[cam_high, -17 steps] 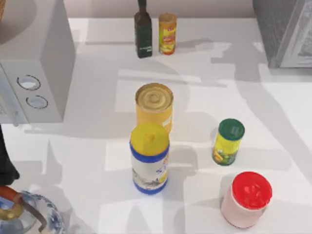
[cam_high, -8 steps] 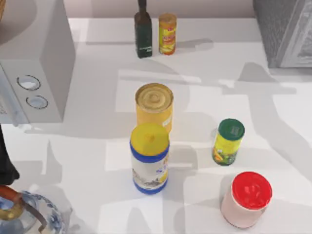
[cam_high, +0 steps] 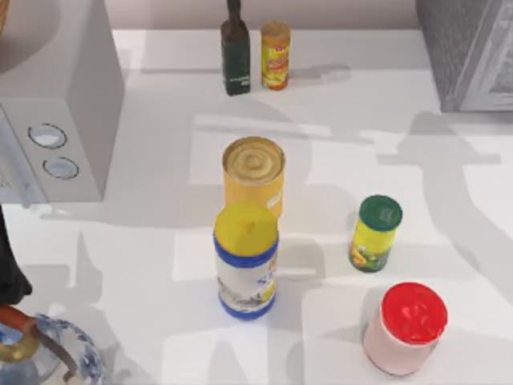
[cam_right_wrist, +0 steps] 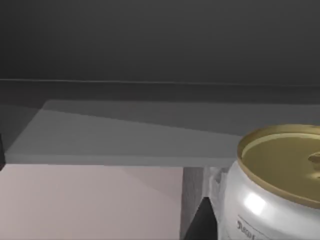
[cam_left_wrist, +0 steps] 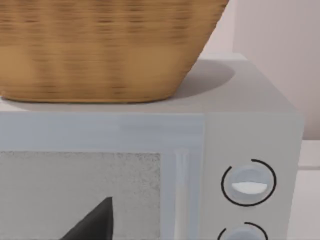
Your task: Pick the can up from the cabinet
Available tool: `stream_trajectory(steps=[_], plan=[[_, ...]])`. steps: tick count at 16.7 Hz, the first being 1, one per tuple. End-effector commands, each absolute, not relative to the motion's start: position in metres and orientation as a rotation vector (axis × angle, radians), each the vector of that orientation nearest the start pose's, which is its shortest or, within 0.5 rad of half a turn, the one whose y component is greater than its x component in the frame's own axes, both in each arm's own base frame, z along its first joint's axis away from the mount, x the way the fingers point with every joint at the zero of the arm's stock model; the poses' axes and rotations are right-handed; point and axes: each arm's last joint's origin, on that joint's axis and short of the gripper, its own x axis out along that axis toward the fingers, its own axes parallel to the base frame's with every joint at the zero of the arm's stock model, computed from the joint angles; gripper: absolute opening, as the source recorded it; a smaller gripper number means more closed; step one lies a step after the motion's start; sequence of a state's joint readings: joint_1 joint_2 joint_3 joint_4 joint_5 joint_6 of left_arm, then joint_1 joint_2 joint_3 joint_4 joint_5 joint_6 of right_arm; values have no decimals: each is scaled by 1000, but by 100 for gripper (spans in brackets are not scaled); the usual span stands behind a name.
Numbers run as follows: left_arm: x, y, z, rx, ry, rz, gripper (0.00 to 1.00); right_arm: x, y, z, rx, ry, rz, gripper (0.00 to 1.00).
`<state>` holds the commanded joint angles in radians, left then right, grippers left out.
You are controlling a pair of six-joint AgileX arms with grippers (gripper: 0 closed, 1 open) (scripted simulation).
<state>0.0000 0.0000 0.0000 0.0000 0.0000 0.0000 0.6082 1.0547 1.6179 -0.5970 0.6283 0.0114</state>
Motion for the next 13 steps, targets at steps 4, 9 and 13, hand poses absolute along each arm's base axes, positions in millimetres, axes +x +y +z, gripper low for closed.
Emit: stream_trajectory(steps=[4,9,13], plan=[[106,-1,160,0,0,0,100,133,57,452,-23,38,-21,0],[106,-1,160,0,0,0,100,115,26,349,-11,35,-28,0],[106,-1,160,0,0,0,100,106,11,259,-3,26,-22,0]])
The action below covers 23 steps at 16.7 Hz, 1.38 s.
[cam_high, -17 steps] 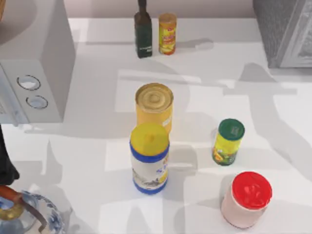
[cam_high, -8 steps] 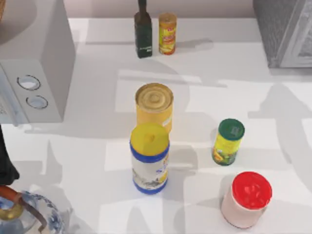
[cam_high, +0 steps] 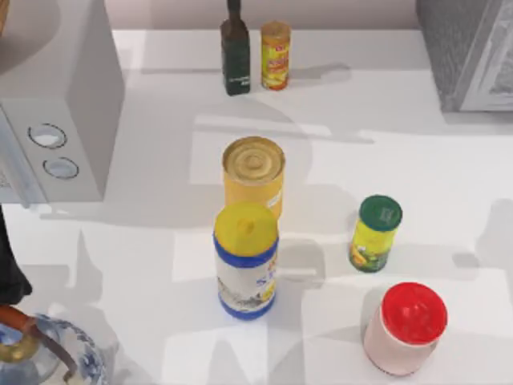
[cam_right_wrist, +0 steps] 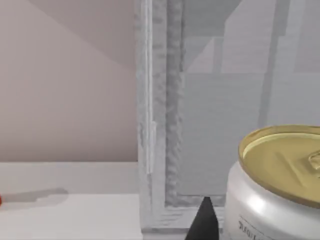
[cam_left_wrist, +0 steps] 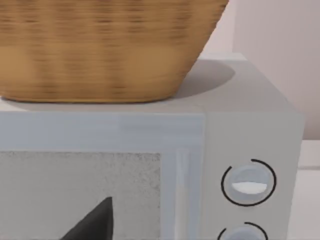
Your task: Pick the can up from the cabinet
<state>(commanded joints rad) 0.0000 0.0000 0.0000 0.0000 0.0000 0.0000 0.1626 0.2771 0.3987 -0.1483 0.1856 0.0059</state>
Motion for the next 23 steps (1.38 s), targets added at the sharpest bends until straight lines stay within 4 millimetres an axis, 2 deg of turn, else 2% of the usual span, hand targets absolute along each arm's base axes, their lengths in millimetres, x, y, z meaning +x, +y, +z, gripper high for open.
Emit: stream_trajectory(steps=[2,4,6,8,15,17,20,23], plan=[[106,-1,160,0,0,0,100,104,6,220,0,20,-16,0],[106,-1,160,0,0,0,100,105,3,190,1,12,-9,0],[106,-1,160,0,0,0,100,105,0,170,0,4,-4,0],[106,-1,160,0,0,0,100,106,-1,161,0,0,0,0],[106,-1,160,0,0,0,100,106,-1,159,3,10,3,0],[106,-1,160,0,0,0,100,105,2,167,25,11,26,0],[106,-1,160,0,0,0,100,101,12,194,100,6,98,0],[106,-1,160,0,0,0,100,90,25,241,226,-14,211,0]])
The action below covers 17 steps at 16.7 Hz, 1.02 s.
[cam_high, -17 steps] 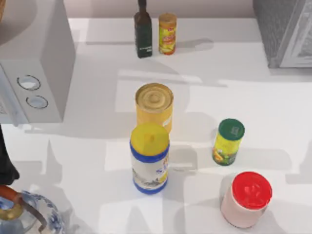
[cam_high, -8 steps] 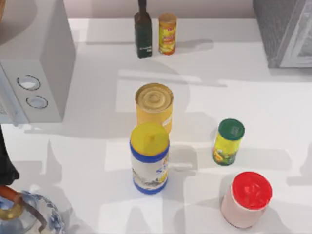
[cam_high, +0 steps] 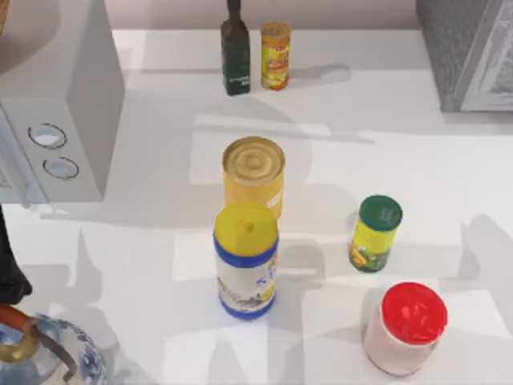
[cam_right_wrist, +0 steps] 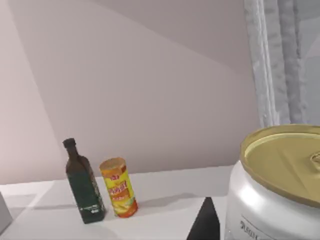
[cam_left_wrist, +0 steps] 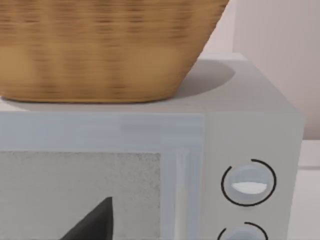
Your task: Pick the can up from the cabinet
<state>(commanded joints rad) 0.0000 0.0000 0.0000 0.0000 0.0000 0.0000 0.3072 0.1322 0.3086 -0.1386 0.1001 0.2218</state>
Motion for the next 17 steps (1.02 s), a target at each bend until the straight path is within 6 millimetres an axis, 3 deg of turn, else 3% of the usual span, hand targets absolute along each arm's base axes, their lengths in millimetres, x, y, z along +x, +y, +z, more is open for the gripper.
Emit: stream_trajectory(steps=[5,8,11,13,15,17], plan=[[106,-1,160,0,0,0,100,50,32,353,571,-58,482,0],[106,-1,160,0,0,0,100,16,8,430,878,-52,693,0],[106,-1,160,0,0,0,100,-8,-47,501,1264,21,925,0],[106,-1,160,0,0,0,100,-7,-100,538,1559,126,1076,0],[106,-1,160,0,0,0,100,14,-158,562,1880,286,1208,0],[106,-1,160,0,0,0,100,57,-212,571,2217,508,1302,0]])
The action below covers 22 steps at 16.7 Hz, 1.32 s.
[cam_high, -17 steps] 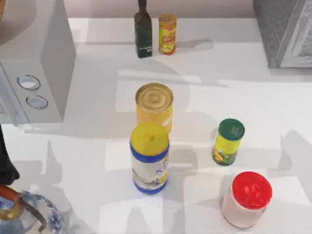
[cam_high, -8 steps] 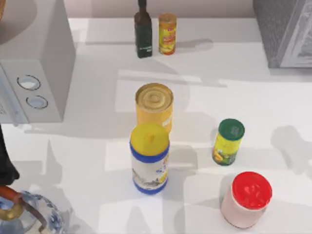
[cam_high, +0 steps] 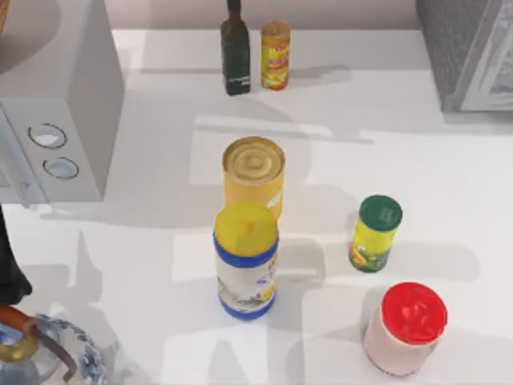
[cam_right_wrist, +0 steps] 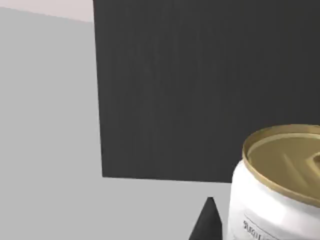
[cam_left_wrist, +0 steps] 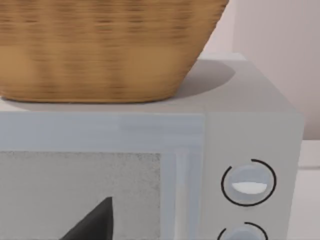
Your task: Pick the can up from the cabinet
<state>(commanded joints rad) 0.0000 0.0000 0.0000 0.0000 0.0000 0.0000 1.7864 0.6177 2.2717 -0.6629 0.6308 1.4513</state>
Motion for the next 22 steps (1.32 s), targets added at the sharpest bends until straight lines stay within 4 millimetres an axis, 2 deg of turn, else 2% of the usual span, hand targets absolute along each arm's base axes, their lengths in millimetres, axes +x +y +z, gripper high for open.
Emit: stream_trajectory(steps=[2,4,5,7,9,10,11,13,14,16,18,20,22], plan=[[106,-1,160,0,0,0,100,119,-254,563,2562,794,1335,0],[106,-1,160,0,0,0,100,192,-276,539,2903,1141,1277,0],[106,-1,160,0,0,0,100,229,-279,521,3067,1333,1204,0],[106,-1,160,0,0,0,100,299,-269,475,3369,1743,945,0],[106,-1,160,0,0,0,100,355,-241,419,3617,2158,505,0],[106,-1,160,0,0,0,100,377,-223,388,3708,2355,202,0],[106,-1,160,0,0,0,100,393,-205,356,3774,2525,-150,0],[106,-1,160,0,0,0,100,410,-166,292,3792,2768,-1030,0],[106,-1,160,0,0,0,100,411,-149,261,-1033,-779,427,0],[106,-1,160,0,0,0,100,400,-122,203,-785,-617,604,0],[106,-1,160,0,0,0,100,378,-106,152,-562,-445,719,0],[106,-1,160,0,0,0,100,349,-99,111,-365,-283,776,0],[106,-1,160,0,0,0,100,320,-99,81,-201,-150,790,0]])
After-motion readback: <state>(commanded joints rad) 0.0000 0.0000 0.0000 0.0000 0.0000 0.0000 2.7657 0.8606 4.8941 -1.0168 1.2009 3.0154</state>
